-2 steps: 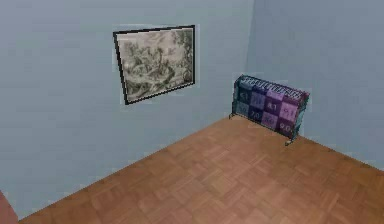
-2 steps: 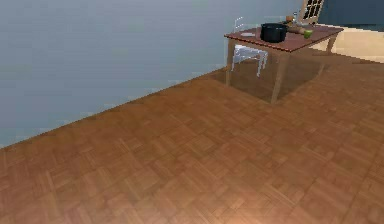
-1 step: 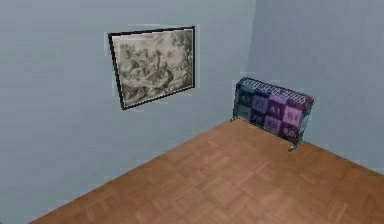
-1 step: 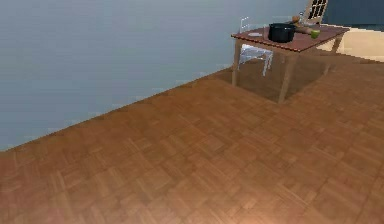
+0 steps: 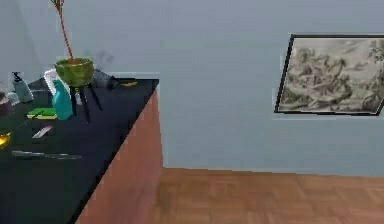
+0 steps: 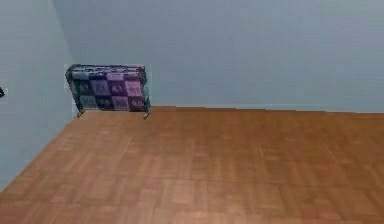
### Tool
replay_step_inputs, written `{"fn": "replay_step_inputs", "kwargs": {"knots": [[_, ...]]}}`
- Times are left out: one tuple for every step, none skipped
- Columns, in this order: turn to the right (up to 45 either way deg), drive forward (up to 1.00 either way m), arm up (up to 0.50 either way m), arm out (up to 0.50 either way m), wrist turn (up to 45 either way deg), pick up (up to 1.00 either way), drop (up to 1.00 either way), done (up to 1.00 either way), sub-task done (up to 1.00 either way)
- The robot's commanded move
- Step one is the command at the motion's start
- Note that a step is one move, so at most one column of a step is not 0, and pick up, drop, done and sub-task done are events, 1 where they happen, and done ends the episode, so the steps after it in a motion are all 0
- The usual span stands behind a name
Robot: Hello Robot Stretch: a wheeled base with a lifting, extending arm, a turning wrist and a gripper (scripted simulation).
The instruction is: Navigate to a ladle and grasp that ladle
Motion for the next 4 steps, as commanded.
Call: {"fn": "replay_step_inputs", "kwargs": {"knots": [[-45.0,0.00,0.00,0.00,0.0,0.00,0.00,0.00,0.00],[-45.0,0.00,0.00,0.00,0.0,0.00,0.00,0.00,0.00],[-39.0,0.00,0.00,0.00,0.0,0.00,0.00,0.00,0.00],[-3.0,0.00,0.00,0.00,0.0,0.00,0.00,0.00,0.00]]}}
